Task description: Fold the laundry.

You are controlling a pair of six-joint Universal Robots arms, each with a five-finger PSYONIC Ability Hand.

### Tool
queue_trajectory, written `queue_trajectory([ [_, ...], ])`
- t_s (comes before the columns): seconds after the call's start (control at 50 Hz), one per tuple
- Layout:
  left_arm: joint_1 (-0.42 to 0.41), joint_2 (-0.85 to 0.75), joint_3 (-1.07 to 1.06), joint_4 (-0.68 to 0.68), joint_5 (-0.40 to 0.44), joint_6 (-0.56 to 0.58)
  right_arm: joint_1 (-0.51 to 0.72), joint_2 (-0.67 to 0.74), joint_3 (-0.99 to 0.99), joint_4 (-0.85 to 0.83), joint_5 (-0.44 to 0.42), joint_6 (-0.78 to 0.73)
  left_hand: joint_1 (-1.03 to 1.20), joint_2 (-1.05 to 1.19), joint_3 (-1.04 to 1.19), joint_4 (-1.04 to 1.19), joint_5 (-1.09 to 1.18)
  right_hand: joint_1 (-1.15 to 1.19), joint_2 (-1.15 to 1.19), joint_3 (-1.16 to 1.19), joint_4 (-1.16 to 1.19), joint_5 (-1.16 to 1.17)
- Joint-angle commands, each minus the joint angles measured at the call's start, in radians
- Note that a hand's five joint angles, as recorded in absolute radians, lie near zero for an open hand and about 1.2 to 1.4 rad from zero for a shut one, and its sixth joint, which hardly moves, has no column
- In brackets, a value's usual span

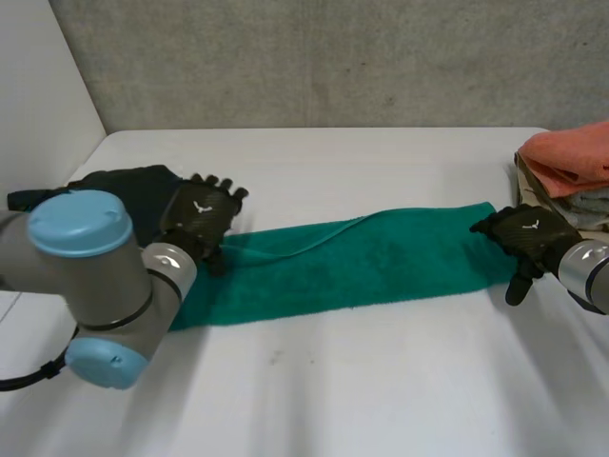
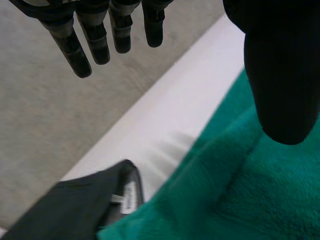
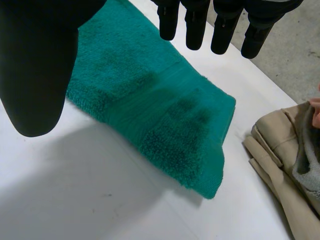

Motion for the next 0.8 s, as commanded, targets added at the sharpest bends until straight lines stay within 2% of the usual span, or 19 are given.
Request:
queue_trajectory([
  [0.02,0.009,-0.205,0.170,-0.017,0.011,0.047,0.006,0.002,0.014,-0.060,0.009,0.002,0.038,0.021,0.018,0.026,0.002,0.015,0.032,0.034,0.036,0.024],
  [0.22,0.043,-0.331,0.365,0.026,-0.007,0.112,0.010,0.004,0.034,-0.091,0.012,0.003,0.117,0.100,0.097,0.105,0.081,0.065,0.081,0.084,0.086,0.074],
  [0.34,0.081,-0.427,0.520,0.028,-0.157,0.142,0.007,0.004,0.043,-0.132,0.015,0.006,0.135,0.118,0.114,0.123,0.099,0.112,0.128,0.131,0.133,0.121],
  [0.46,0.066,-0.337,0.429,0.004,-0.170,0.170,0.004,0.004,0.043,-0.138,0.011,0.000,0.105,0.089,0.085,0.093,0.070,0.168,0.184,0.187,0.189,0.177],
  [0.6,0.014,-0.155,0.251,0.004,-0.130,0.115,0.004,0.017,0.034,-0.141,0.000,-0.008,0.093,0.077,0.073,0.082,0.058,0.276,0.293,0.296,0.298,0.285],
  [0.8,0.003,0.024,0.042,0.017,-0.121,0.047,-0.011,0.079,0.015,-0.160,0.007,-0.136,0.093,0.077,0.073,0.082,0.058,0.321,0.337,0.340,0.342,0.329],
])
